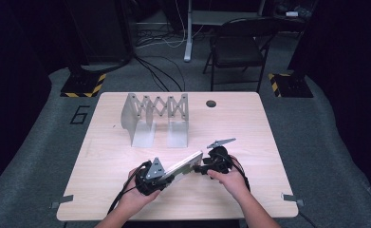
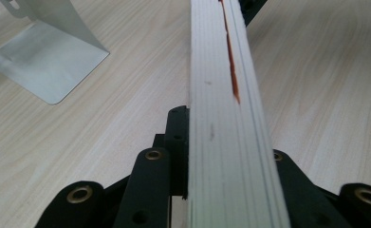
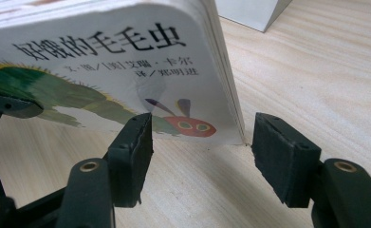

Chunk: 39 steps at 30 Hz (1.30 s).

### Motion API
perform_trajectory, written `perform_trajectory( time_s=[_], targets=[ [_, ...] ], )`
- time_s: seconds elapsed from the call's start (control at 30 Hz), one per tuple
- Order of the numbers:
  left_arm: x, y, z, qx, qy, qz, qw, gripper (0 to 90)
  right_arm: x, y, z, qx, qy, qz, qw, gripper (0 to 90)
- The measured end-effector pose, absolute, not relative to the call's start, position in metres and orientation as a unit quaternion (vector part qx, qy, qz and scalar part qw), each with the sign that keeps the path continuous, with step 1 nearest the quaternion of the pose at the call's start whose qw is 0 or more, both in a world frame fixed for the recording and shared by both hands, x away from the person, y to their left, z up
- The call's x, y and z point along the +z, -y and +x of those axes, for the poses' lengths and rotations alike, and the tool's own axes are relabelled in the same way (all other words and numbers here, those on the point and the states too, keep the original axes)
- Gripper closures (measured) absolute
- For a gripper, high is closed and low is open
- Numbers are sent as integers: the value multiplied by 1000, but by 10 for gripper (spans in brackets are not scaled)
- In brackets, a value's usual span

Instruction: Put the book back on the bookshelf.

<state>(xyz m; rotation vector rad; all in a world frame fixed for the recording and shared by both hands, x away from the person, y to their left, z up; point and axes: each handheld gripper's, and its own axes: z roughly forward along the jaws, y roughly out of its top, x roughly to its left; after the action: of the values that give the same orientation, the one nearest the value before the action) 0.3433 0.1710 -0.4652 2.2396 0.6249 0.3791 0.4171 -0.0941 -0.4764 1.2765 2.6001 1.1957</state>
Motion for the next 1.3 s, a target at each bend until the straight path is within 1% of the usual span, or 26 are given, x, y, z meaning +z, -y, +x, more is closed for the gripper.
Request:
perform_trajectory(
  time_s=[0.67, 0.87, 1.07, 1.17, 1.2, 1.3],
  targets=[
    [-462, -176, 344, 142, -259, 869, 396, 757, -475, 95, 416, 383, -826, 413, -1, 388],
    [-458, -181, 344, 144, -262, 866, 400, 757, -475, 96, 417, 386, -826, 410, 3, 388],
    [-451, -193, 345, 154, -275, 855, 412, 757, -475, 96, 417, 384, -826, 413, 2, 388],
    [-451, -196, 346, 150, -284, 851, 415, 756, -475, 97, 417, 386, -826, 411, 2, 388],
    [-450, -198, 346, 158, -286, 851, 412, 756, -475, 97, 417, 386, -826, 411, 3, 388],
    [-450, -202, 347, 157, -294, 848, 412, 757, -475, 97, 417, 386, -826, 412, 3, 388]
  ],
)
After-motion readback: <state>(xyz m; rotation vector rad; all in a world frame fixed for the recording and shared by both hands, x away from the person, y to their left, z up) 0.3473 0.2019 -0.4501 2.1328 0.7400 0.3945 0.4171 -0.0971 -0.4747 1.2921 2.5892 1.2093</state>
